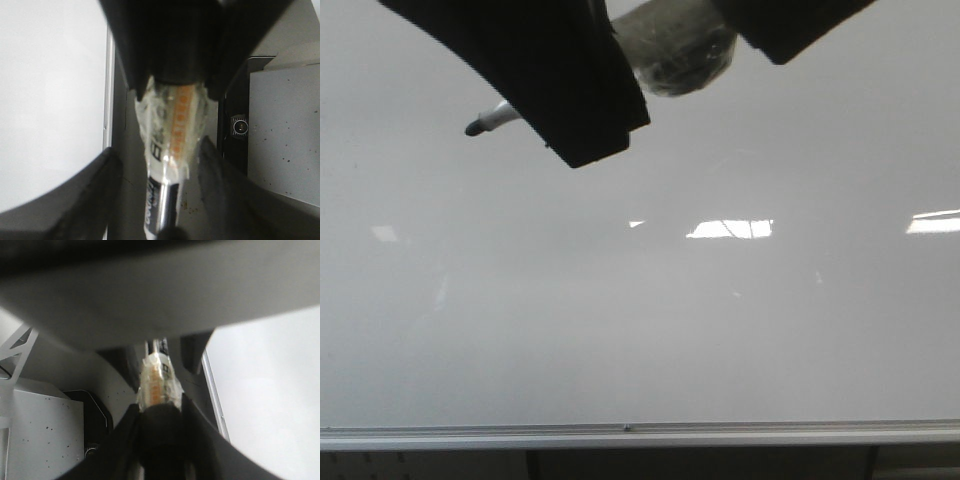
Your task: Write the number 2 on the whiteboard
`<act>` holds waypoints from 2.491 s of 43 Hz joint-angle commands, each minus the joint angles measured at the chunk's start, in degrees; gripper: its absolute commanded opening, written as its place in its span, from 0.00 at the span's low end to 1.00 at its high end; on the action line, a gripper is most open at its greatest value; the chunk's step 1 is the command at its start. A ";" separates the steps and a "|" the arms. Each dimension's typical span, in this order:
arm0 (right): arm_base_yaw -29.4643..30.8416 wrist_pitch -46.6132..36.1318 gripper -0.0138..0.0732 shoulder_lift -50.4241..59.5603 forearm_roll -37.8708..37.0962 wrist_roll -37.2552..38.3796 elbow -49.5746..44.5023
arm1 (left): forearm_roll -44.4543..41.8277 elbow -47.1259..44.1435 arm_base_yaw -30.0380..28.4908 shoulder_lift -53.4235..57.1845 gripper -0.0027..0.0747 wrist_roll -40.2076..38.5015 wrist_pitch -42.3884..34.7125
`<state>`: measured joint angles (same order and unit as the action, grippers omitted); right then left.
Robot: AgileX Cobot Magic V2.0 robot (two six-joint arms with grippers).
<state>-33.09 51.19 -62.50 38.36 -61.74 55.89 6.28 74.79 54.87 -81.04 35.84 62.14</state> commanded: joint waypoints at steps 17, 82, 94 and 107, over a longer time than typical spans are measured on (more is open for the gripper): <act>8.12 1.79 0.12 4.06 -9.18 12.31 2.99 | 6.34 0.28 -13.59 14.75 0.70 -7.77 -2.52; 22.05 -42.99 0.08 5.75 -8.63 30.16 -15.25 | 9.61 -19.07 -35.73 33.92 0.70 -15.68 -10.37; 17.68 -55.78 0.08 -1.71 -8.63 30.16 -15.18 | 9.61 -19.07 -35.73 33.92 0.70 -15.68 -10.48; 17.20 -64.56 0.08 -7.28 -8.63 30.11 -15.18 | 9.61 -19.07 -35.73 33.92 0.70 -15.68 -11.27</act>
<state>-15.94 -7.11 -69.91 29.38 -30.89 39.20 14.47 54.33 19.28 -47.52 20.70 54.70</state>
